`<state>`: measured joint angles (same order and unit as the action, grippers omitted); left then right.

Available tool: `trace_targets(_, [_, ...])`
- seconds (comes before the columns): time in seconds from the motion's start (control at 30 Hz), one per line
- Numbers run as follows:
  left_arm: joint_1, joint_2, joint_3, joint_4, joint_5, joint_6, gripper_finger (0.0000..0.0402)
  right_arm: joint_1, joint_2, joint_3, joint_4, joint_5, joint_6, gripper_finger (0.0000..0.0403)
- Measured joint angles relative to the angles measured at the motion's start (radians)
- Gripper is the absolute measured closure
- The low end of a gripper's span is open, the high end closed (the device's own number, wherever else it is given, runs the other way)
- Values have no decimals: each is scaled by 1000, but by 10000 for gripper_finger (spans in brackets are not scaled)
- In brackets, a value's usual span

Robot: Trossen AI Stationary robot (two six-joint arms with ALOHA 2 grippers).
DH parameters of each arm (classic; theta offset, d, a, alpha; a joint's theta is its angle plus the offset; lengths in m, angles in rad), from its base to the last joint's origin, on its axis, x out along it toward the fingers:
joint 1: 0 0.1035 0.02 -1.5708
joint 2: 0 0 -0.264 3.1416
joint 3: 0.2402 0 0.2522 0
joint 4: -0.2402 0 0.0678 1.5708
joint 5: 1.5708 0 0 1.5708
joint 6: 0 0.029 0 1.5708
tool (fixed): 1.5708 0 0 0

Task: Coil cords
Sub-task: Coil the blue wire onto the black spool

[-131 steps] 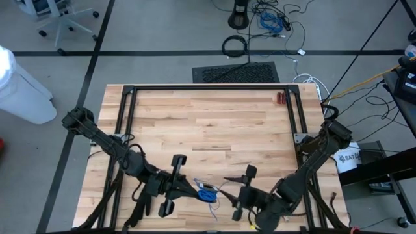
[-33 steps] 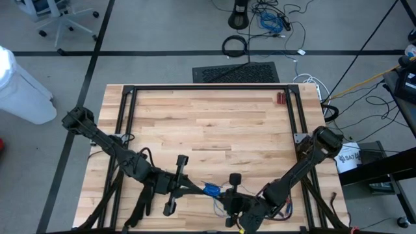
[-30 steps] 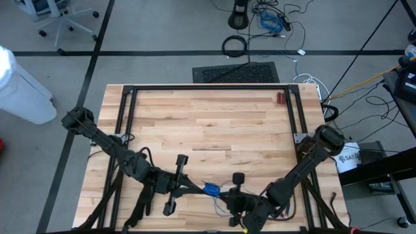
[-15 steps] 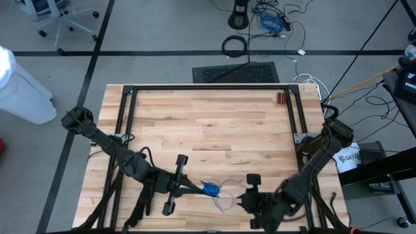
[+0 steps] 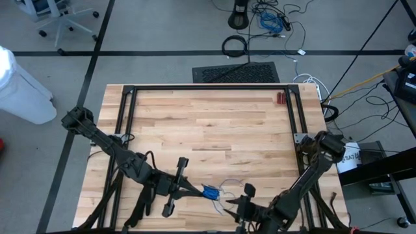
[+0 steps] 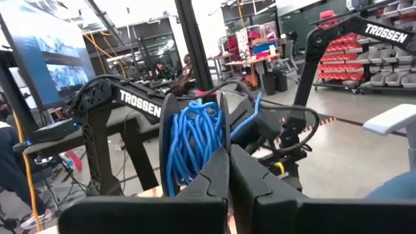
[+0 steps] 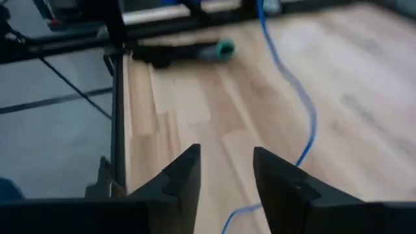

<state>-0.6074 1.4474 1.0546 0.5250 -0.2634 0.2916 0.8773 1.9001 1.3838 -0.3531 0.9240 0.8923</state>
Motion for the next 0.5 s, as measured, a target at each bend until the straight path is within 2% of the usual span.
trace_targets(0.13, [-11,0,0,-1,0,1,402,-1,16,0,-52,-63,43,248])
trace_targets(0.33, [-30,0,0,-9,0,1,402,3,-16,0,-152,-31,-19,236])
trace_targets(0.5, [-38,1,-1,-15,0,1,402,-39,-22,0,-114,-34,-103,237])
